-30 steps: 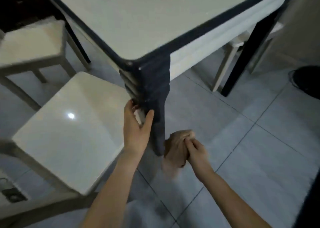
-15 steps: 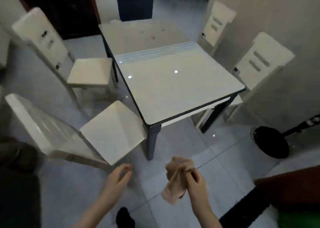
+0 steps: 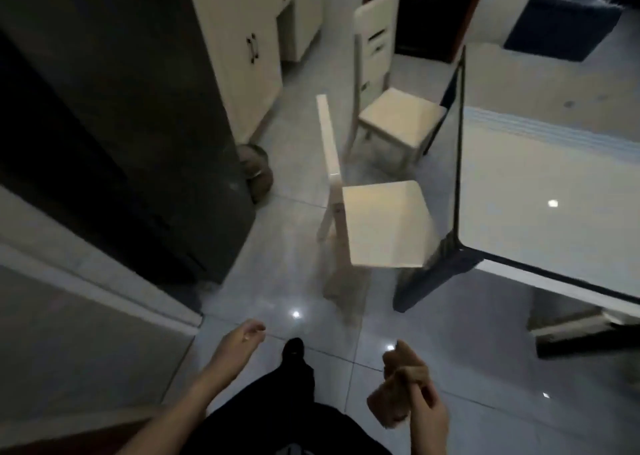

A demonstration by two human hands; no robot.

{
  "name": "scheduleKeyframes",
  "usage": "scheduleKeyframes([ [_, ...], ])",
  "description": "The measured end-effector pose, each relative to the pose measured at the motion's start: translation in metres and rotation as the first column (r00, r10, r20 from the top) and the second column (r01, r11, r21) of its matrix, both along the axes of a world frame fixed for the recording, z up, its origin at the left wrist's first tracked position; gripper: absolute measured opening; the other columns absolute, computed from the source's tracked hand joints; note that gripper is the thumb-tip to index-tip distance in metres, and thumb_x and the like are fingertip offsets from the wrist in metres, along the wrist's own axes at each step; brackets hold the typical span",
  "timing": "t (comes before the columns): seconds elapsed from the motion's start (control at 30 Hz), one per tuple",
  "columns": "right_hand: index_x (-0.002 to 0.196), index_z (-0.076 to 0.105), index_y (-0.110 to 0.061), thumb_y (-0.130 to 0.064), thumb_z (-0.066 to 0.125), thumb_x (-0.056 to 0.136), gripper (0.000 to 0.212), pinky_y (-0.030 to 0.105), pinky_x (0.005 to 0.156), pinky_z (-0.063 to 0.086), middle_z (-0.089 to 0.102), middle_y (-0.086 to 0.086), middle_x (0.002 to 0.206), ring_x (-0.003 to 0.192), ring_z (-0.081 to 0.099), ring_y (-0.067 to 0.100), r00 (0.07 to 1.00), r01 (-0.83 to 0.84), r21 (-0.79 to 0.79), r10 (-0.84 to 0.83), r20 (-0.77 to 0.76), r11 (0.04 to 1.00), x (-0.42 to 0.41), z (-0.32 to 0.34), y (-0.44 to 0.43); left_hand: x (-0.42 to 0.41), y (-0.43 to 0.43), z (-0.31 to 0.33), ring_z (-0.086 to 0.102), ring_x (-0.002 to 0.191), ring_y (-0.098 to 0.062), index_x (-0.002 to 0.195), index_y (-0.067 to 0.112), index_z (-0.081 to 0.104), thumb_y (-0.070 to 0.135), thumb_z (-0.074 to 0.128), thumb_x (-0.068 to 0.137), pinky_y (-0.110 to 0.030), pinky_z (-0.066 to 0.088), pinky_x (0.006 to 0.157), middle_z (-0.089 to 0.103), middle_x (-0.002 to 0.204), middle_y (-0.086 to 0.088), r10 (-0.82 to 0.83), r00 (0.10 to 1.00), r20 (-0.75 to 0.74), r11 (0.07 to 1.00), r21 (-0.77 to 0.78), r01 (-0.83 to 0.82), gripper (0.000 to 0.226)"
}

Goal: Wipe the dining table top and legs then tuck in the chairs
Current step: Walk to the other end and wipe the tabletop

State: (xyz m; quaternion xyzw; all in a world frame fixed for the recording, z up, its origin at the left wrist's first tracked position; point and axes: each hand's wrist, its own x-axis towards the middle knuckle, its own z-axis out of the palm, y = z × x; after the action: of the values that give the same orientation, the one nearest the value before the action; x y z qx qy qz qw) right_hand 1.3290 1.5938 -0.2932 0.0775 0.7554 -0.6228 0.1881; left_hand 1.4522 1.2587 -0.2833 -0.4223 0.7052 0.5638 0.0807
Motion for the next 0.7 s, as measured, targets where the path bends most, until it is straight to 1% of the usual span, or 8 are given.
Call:
scheduleKeyframes([
  [0.03,0.105,0.072,-0.011,-0.068,0.076,0.058,0.074,0.037,0.084,0.056,0.075,0.009,0.097,0.096,0.07,0.026,0.996,0.023,-0.058,-0.018,0.083,0.998,-0.001,0.01,-0.014,0.017,-0.011,-0.014,0.065,0.088,-0.028,0.082,0.026,0.063,0.044,0.054,0.069,-0.044,0.05,0.086,0.067,0.085,-0.004,0.072,0.997,0.003,0.997,0.007,-0.072,0.024],
  [0.07,0.104,0.071,-0.008,-0.055,0.074,0.072,0.057,0.035,0.069,0.059,0.076,0.007,0.089,0.085,0.07,0.029,0.992,0.009,-0.079,0.001,0.127,0.997,-0.003,0.027,-0.036,0.03,-0.016,-0.014,0.064,0.081,-0.028,0.078,0.026,0.064,0.047,0.052,0.068,-0.045,0.05,0.081,0.066,0.079,-0.004,0.133,0.991,0.008,0.991,-0.007,-0.133,0.026],
  [0.13,0.101,0.067,0.003,-0.007,0.057,0.094,0.016,0.022,0.049,0.053,0.075,0.001,0.073,0.064,0.066,0.028,0.992,-0.031,-0.102,0.043,0.122,0.994,-0.016,0.04,-0.071,0.048,-0.023,-0.005,0.059,0.074,-0.025,0.074,0.03,0.067,0.041,0.054,0.071,-0.039,0.047,0.073,0.065,0.074,-0.003,0.27,0.963,0.022,0.963,0.0,-0.27,0.017],
  [0.17,0.099,0.067,0.004,0.001,0.053,0.093,0.015,0.021,0.053,0.053,0.074,-0.001,0.07,0.064,0.066,0.024,0.991,-0.061,-0.069,0.069,0.118,0.996,-0.024,0.04,-0.085,0.056,-0.026,-0.002,0.058,0.076,-0.024,0.075,0.03,0.067,0.035,0.057,0.076,-0.036,0.045,0.07,0.064,0.075,-0.003,0.331,0.943,0.033,0.943,0.016,-0.331,0.011],
  [0.27,0.093,0.073,-0.011,-0.001,0.057,0.091,0.018,0.041,0.078,0.054,0.074,0.008,0.086,0.089,0.068,0.028,0.978,-0.192,0.016,0.19,0.086,0.981,-0.048,0.029,-0.13,0.067,-0.046,-0.005,0.056,0.081,-0.031,0.08,0.015,0.062,0.018,0.057,0.091,-0.034,0.041,0.07,0.062,0.079,-0.012,0.472,0.881,0.039,0.88,0.035,-0.474,0.013],
  [0.37,0.081,0.071,-0.016,0.0,0.058,0.089,0.022,0.035,0.073,0.049,0.07,0.008,0.081,0.082,0.063,0.025,0.969,-0.238,0.068,0.233,0.079,0.969,-0.065,0.026,-0.19,0.068,-0.081,-0.013,0.058,0.076,-0.03,0.084,0.011,0.063,0.011,0.049,0.097,-0.031,0.042,0.066,0.063,0.08,-0.013,0.516,0.851,0.097,0.852,0.049,-0.522,0.02],
  [0.47,0.087,0.07,-0.011,-0.006,0.058,0.091,0.015,0.03,0.069,0.047,0.069,0.008,0.082,0.081,0.061,0.022,0.957,-0.279,0.035,0.274,0.094,0.96,-0.083,0.027,-0.253,0.055,-0.128,-0.019,0.059,0.077,-0.03,0.081,0.018,0.062,0.011,0.048,0.098,-0.034,0.043,0.072,0.065,0.076,-0.01,0.495,0.862,0.113,0.864,0.043,-0.502,0.023],
  [0.7,0.085,0.072,-0.01,-0.002,0.056,0.091,0.019,0.035,0.077,0.048,0.071,0.009,0.083,0.082,0.063,0.019,0.96,-0.277,0.056,0.275,0.051,0.959,-0.132,0.037,-0.353,-0.003,-0.25,-0.001,0.062,0.078,-0.027,0.088,0.012,0.065,0.012,0.052,0.095,-0.036,0.047,0.076,0.068,0.083,-0.012,0.431,0.902,-0.02,0.901,0.05,-0.43,0.015],
])
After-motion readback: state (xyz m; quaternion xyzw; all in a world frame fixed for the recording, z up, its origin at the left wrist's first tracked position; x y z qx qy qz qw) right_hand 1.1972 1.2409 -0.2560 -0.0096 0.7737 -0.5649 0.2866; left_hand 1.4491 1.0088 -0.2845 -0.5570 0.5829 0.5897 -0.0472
